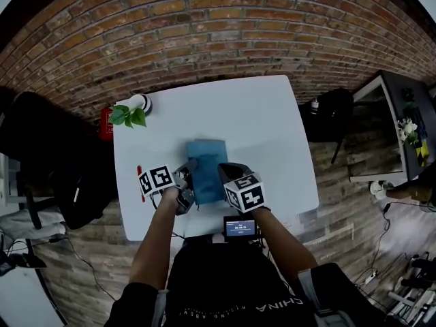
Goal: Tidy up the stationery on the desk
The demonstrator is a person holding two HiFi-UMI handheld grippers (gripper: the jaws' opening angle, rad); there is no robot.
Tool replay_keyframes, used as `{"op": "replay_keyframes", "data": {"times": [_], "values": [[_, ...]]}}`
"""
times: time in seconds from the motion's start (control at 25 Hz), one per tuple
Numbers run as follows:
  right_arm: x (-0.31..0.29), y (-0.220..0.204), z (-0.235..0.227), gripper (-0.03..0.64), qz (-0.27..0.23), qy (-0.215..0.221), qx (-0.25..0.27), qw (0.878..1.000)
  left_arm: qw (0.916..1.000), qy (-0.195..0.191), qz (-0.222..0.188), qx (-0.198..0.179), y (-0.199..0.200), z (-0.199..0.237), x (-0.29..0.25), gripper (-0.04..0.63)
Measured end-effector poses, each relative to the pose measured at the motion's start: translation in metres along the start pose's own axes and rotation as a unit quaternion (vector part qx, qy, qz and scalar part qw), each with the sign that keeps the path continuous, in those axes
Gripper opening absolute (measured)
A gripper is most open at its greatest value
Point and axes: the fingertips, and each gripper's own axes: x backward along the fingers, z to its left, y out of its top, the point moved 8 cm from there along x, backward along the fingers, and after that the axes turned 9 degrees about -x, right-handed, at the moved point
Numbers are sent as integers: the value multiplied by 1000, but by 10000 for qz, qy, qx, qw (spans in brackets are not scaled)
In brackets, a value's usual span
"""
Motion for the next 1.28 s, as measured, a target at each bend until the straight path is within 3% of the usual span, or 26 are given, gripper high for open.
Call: {"op": "replay_keyframes", "data": {"times": [0.36, 0.48, 0.64, 0.76, 0.96, 1.28], "values": [[-29, -18, -10, 9, 564, -135, 141, 9982, 9953, 523, 399, -706, 0, 23, -2, 62], [-35, -25, -16, 9, 693, -195, 109, 9973, 9876, 846, 655, -1151, -2, 26, 0, 84], [-40, -34, -19, 9, 832, -258, 94, 9962, 9695, 1319, 917, -1851, -4, 30, 6, 95], [-42, -38, -19, 9, 878, -297, 91, 9957, 9602, 1422, 961, -2202, -8, 27, 12, 95], [-43, -45, -21, 9, 882, -370, -23, 9954, 9564, 1496, 905, -2338, -13, 25, 12, 95], [-42, -46, -23, 9, 815, -485, -110, 9954, 9580, 1419, 785, -2366, -6, 28, 3, 81]]}}
